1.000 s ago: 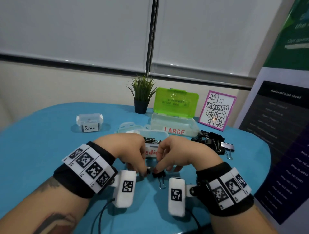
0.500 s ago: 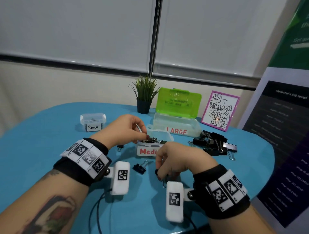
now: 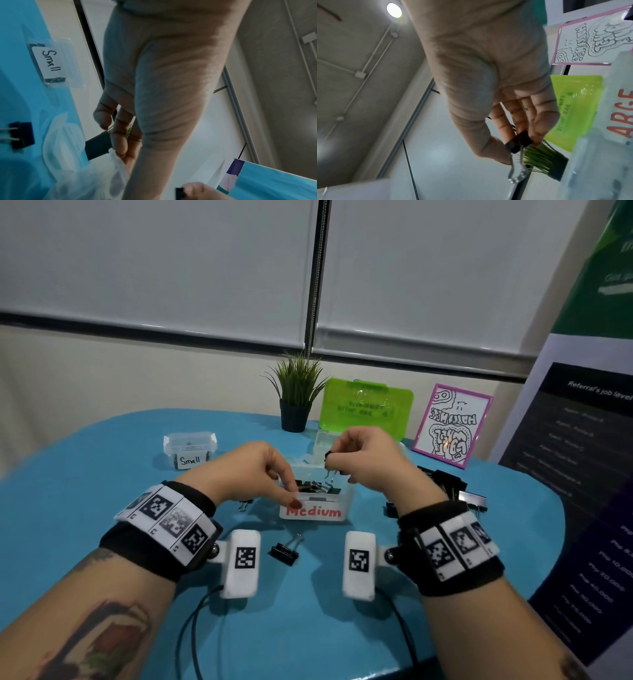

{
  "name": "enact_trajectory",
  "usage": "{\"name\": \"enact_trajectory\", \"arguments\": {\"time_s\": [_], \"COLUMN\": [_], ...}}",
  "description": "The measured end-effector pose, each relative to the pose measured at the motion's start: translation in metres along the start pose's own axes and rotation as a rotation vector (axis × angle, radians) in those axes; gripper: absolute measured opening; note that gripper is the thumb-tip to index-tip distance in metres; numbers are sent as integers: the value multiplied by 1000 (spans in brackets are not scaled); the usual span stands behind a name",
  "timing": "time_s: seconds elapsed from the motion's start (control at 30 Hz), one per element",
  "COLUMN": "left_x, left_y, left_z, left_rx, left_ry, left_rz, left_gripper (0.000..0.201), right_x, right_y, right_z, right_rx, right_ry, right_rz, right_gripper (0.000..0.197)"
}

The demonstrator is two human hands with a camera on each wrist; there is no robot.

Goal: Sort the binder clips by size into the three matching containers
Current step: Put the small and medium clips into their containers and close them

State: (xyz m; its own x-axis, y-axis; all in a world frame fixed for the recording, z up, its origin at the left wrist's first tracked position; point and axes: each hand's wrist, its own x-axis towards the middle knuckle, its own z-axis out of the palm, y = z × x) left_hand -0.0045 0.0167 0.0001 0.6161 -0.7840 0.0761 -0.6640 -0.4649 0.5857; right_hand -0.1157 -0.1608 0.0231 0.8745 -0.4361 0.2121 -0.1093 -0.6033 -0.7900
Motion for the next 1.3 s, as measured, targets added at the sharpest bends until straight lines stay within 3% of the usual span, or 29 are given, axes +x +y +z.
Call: {"name": "enact_trajectory", "arguments": {"time_s": [0.13, 0.2, 0.3, 0.43, 0.5, 0.57, 0.7, 0.8, 0.97, 1.3], "left_x": [2, 4, 4, 11, 17, 20, 25, 28, 32, 30], "left_y": [1, -1, -7, -24, -34, -40, -47, -54, -64, -60], "left_z": [0, 1, -6, -15, -12, -6, 2, 5, 6, 6], "left_rx": [-56, -77, -174, -384, -229, -49, 151, 219, 277, 166], "left_ry": [-11, -16, -41, 197, 271, 234, 87, 36, 38, 68], "left_rz": [21, 21, 62, 27, -62, -141, -248, -287, -330, -360], "left_gripper": [17, 16, 12, 11, 19, 30, 49, 44, 29, 24], "right_x": [4, -3, -21, -34, -36, -36, -33, -33, -33, -29], "right_y": [3, 2, -4, -13, -17, -19, -16, -12, -6, -4], "right_z": [14, 18, 26, 37, 40, 42, 47, 47, 47, 48], "right_rx": [-71, -139, -290, -446, -511, -546, -547, -523, -508, -511], "right_ry": [99, -43, -409, -582, -639, -691, -718, -717, -713, -731], "right_rz": [-47, -87, -119, -202, -213, -214, -202, -190, -152, -191], "right_gripper": [12, 14, 20, 42, 50, 53, 48, 41, 27, 24]}}
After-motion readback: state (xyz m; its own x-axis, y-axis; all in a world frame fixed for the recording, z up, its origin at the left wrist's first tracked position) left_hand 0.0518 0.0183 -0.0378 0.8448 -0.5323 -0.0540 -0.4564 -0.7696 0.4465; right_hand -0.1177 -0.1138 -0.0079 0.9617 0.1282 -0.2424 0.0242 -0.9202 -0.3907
